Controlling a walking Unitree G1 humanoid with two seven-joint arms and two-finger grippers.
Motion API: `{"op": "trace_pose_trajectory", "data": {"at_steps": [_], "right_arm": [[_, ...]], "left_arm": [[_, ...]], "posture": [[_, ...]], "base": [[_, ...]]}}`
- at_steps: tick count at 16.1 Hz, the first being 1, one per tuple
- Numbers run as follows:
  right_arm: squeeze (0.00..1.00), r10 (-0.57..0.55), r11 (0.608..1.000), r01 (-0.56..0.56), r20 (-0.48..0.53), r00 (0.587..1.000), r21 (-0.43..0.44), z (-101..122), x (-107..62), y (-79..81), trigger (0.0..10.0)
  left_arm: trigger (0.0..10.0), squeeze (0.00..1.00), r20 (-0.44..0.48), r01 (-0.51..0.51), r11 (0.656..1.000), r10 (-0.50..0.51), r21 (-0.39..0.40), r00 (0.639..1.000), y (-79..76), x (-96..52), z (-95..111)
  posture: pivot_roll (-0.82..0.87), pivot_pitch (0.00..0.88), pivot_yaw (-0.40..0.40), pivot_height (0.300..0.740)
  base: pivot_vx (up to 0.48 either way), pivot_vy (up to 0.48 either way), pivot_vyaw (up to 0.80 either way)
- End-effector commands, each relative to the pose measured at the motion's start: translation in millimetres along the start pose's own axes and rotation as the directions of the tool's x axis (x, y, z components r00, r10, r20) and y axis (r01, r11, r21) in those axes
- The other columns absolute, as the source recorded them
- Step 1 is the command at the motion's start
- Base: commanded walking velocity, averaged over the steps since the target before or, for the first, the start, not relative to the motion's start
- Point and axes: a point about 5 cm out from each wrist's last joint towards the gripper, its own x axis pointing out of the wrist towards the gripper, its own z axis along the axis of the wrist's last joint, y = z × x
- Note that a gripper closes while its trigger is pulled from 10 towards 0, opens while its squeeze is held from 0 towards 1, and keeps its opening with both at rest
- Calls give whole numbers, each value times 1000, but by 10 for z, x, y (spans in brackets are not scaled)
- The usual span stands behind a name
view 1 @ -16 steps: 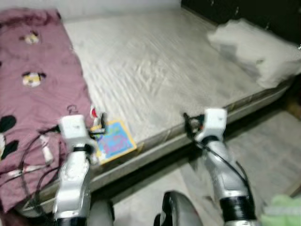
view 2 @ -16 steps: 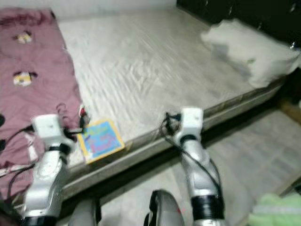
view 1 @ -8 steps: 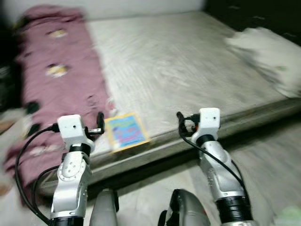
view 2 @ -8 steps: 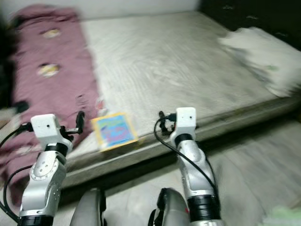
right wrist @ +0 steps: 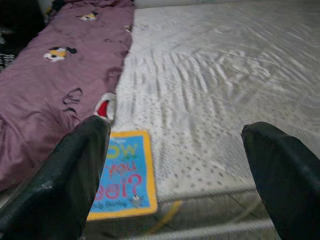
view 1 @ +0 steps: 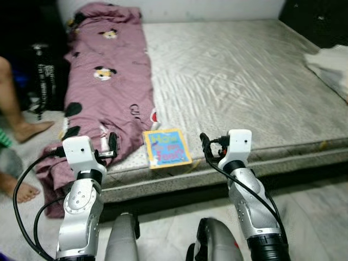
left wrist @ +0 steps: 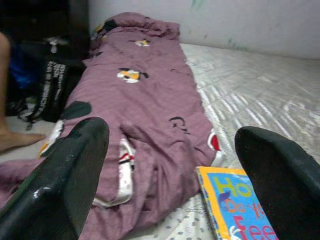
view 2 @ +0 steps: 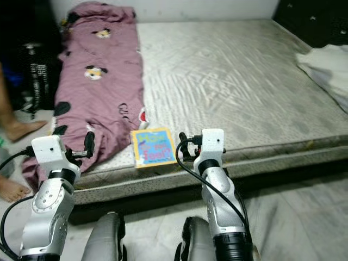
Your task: Clean up the room
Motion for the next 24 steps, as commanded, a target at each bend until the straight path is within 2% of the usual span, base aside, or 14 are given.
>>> {"op": "trace_pose_trajectory", "data": {"at_steps": [1, 2, 12, 17, 24], "right_arm": [[0, -8, 1000, 8, 5, 1000, 3, 30, -20, -25, 10000], [0, -15, 1000, 15, 1, 1000, 1, 24, -19, -37, 10000], [0, -22, 999, 22, -7, 1000, -32, 22, 9, -58, 10000], [0, -18, 999, 18, -1, 1000, -35, 32, 17, -53, 10000], [0, -17, 999, 17, 3, 1000, -39, 41, 28, -67, 10000]], "left_arm": [[10000, 0, -14, -6, 1000, 6, 0, 1000, -1, -27, -8], [10000, 0, -18, -5, 1000, 5, 0, 1000, -10, -29, -7], [10000, 0, -4, 8, 1000, -8, 17, 1000, -101, 36, 31], [10000, 0, 6, 16, 1000, -16, 14, 1000, -89, 27, 33], [10000, 0, 12, 29, 1000, -29, 4, 1000, -108, 41, 33]], "posture": [[72, 98, -24, 592], [73, 106, -20, 577], [70, 102, -17, 577], [69, 98, -19, 577], [65, 93, -22, 577]], "base": [[0, 0, 0], [0, 0, 0], [0, 0, 0], [0, 0, 0], [347, 0, 0]]}}
